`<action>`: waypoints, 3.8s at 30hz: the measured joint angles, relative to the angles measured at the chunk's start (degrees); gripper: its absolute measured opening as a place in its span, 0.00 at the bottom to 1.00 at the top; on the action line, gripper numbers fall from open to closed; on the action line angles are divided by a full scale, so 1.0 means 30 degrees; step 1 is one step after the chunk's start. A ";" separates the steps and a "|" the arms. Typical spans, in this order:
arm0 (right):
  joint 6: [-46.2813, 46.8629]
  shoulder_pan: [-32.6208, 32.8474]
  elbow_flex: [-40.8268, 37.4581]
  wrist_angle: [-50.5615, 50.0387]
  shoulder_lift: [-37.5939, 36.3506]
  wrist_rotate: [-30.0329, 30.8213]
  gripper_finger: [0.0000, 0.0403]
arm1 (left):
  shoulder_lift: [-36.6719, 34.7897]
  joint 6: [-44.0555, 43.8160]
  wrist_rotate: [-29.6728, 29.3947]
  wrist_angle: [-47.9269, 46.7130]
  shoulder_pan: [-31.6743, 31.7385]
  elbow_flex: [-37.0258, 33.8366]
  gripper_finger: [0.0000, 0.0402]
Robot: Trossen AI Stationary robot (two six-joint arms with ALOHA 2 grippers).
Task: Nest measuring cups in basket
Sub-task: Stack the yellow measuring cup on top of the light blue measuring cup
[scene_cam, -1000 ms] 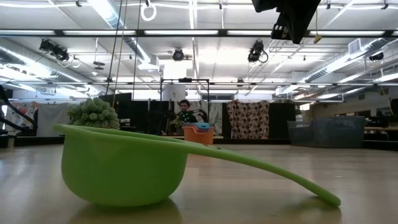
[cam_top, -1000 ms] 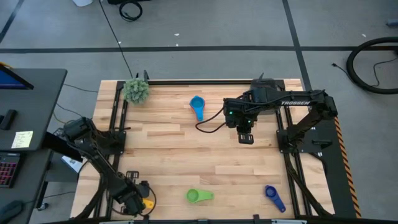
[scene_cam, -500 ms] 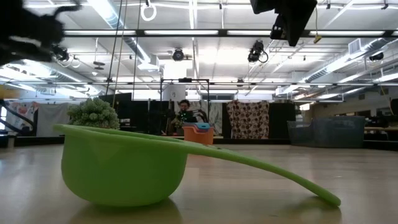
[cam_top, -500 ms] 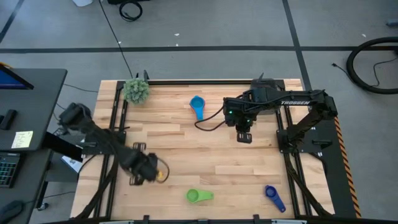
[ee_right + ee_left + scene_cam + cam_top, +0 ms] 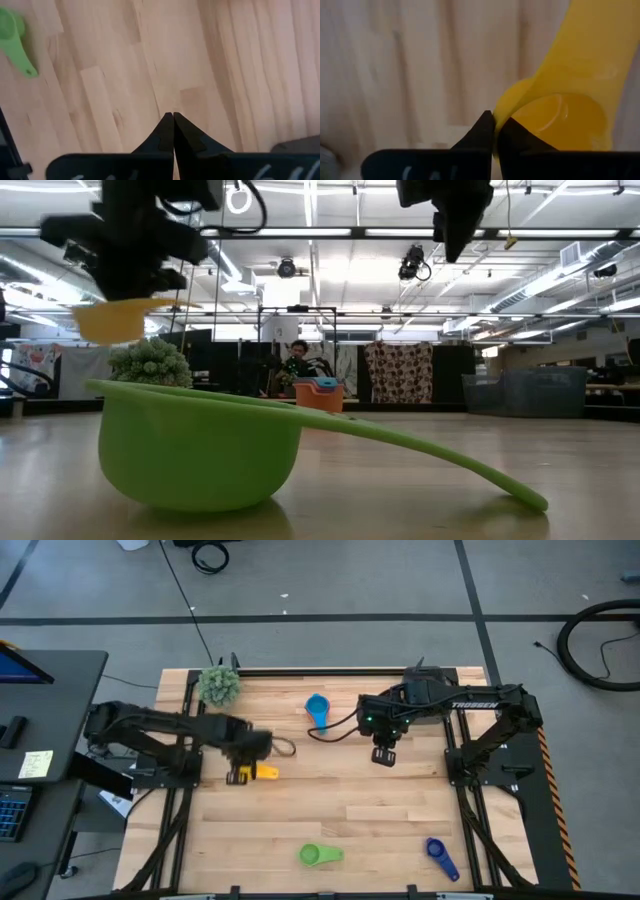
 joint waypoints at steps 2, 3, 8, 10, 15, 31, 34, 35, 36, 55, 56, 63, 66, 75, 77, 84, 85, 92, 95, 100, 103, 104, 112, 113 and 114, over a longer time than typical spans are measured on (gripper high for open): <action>0.0614 -0.0024 0.0000 0.0291 0.0000 0.0048 0.01 | -0.0027 0.2001 -0.0012 0.0561 0.1413 0.0166 0.03; 0.0939 -0.0046 0.0000 0.0434 0.0000 0.0201 0.01 | -0.0021 0.3004 -0.0021 0.0657 0.2036 0.0422 0.03; 0.2557 -0.0445 0.0000 0.1333 0.0000 0.1534 0.01 | -0.0022 0.6937 -0.0077 0.2027 0.5059 0.2817 0.03; 0.3029 -0.0766 0.0000 0.1387 0.0000 0.1713 0.01 | 0.0068 0.7902 -0.0081 0.2873 0.6157 0.3981 0.03; 0.3723 -0.1916 0.0000 0.1950 0.0000 0.3350 0.01 | 0.1976 0.9492 -0.0064 0.3492 0.8220 0.7596 0.03; 0.3142 -0.5401 0.0000 0.7153 0.0000 0.1983 0.01 | 0.8339 1.7851 0.1478 0.3844 0.9881 1.3224 0.03; 0.1969 -0.5848 0.0000 0.7985 0.0000 -0.0573 0.04 | 0.8400 1.8833 0.1395 0.4207 0.9914 1.3238 0.03; 0.1701 -0.5959 0.0000 0.8265 0.0000 -0.1172 0.06 | 0.8398 1.9199 0.1422 0.4293 0.9939 1.3238 0.03; 0.1448 -0.6059 0.0000 0.8552 0.0000 -0.1668 0.07 | 0.8393 1.9533 0.1401 0.4399 0.9954 1.3238 0.03; 0.2067 -0.6543 0.0000 1.1519 0.0015 -0.2536 0.33 | 0.8393 2.1300 0.1359 0.6586 1.0020 1.3238 0.03; 0.2066 -0.6543 0.0000 1.1606 0.0015 -0.2605 0.33 | 0.8393 2.1307 0.1359 0.6667 1.0020 1.3238 0.03; 0.2063 -0.6550 0.0000 1.2063 0.0015 -0.3137 0.34 | 0.8747 2.1761 0.1429 0.7934 0.9518 1.3238 0.03; 0.2105 -0.6550 0.0000 1.2052 0.0015 -0.3126 0.34 | 0.9078 2.1992 0.1395 0.8180 0.9112 1.3223 0.03; 0.3412 -0.6611 -0.0797 1.1866 0.0015 -0.4337 0.34 | 0.9398 2.2462 0.0620 1.0961 0.8295 1.3223 0.03; 0.3423 -0.6615 -0.1200 1.1954 0.0015 -0.4360 0.34 | 0.9398 2.2551 0.0549 1.1180 0.8227 1.3223 0.03; 0.2367 -0.6637 -0.1770 1.2425 0.0015 -0.4316 0.34 | 0.9398 2.2568 0.0511 1.0740 0.8220 1.3223 0.03; 0.2036 -0.6634 -0.1770 1.2448 0.0015 -0.4192 0.34 | 0.9398 2.2565 0.0492 1.0730 0.8220 1.3223 0.03; 0.1852 -0.6863 -0.1778 1.3403 0.0015 -0.3951 0.34 | 0.9391 2.2715 0.0159 0.9631 0.8229 1.3231 0.03; 0.1970 -0.7031 -0.1778 1.3461 0.0015 -0.3963 0.34 | 0.9384 2.2735 0.0124 0.9686 0.8232 1.3231 0.03; 0.2019 -0.7141 -0.1778 1.2783 0.0015 -0.3956 0.34 | 0.9384 2.2779 0.0069 0.9750 0.8235 1.3231 0.03; 0.2026 -0.7169 -0.1778 1.2638 0.0015 -0.3962 0.34 | 0.9384 2.2779 0.0054 1.0103 0.8220 1.3231 0.03; 0.2036 -0.7169 -0.1778 1.2635 0.0015 -0.3961 0.34 | 0.9384 2.2781 -0.0012 1.0322 0.8220 1.3231 0.03; 0.2049 -0.7169 -0.1778 1.2626 0.0015 -0.3963 0.34 | 0.9384 2.2808 -0.0128 1.1525 0.8207 1.3231 0.03; 0.2021 -0.7169 -0.1778 1.2626 0.0015 -0.3970 0.34 | 0.9384 2.2808 -0.0128 1.1586 0.8186 1.3231 0.03; 0.2016 -0.7169 -0.1778 1.2618 0.0015 -0.3971 0.34 | 0.9377 2.2808 -0.0132 1.1648 0.8149 1.3231 0.03</action>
